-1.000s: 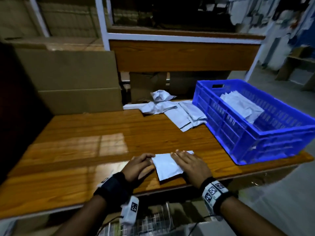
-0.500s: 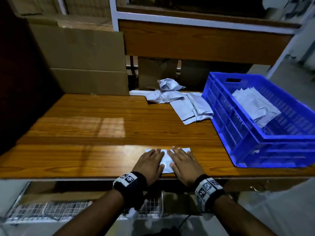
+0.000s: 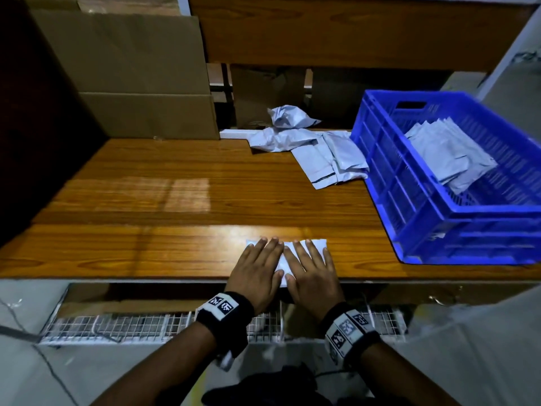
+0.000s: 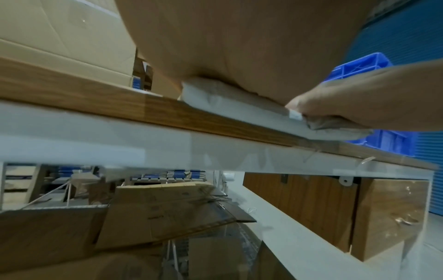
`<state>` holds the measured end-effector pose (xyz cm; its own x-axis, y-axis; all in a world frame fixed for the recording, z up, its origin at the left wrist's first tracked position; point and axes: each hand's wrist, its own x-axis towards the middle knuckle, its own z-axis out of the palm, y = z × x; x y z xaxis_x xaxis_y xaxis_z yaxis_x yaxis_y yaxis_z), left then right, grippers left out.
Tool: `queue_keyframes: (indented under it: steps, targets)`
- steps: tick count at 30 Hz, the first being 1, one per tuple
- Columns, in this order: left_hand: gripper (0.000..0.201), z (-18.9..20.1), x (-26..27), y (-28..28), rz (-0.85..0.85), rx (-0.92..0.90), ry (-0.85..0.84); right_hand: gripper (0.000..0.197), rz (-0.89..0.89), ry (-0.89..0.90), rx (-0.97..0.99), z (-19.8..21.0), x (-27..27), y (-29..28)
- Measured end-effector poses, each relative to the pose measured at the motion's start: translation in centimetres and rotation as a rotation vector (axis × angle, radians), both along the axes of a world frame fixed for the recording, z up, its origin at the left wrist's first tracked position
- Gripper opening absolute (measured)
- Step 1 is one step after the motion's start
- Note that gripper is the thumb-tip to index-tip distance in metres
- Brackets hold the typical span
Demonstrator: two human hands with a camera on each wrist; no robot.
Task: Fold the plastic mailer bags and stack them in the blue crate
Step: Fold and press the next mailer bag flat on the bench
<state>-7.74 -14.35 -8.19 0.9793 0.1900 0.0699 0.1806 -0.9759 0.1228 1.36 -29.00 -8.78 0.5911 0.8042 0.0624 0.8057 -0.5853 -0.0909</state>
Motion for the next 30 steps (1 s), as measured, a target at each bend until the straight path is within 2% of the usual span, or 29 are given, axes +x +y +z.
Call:
queue_keyframes:
  steps: [11,24,30]
  targets:
    - [0.070,0.5,0.2,-0.4,0.010,0.102,0.160,0.064,-0.046,-0.049,-0.006,0.0,-0.4,0.4]
    - [0.064,0.8,0.6,-0.6,0.030,0.139,0.211,0.061,-0.028,-0.125,0.030,-0.7,-0.8,0.7]
    - [0.064,0.9,0.8,-1.0,0.033,0.193,0.236,0.065,-0.047,-0.094,-0.044,-0.4,-1.0,1.3]
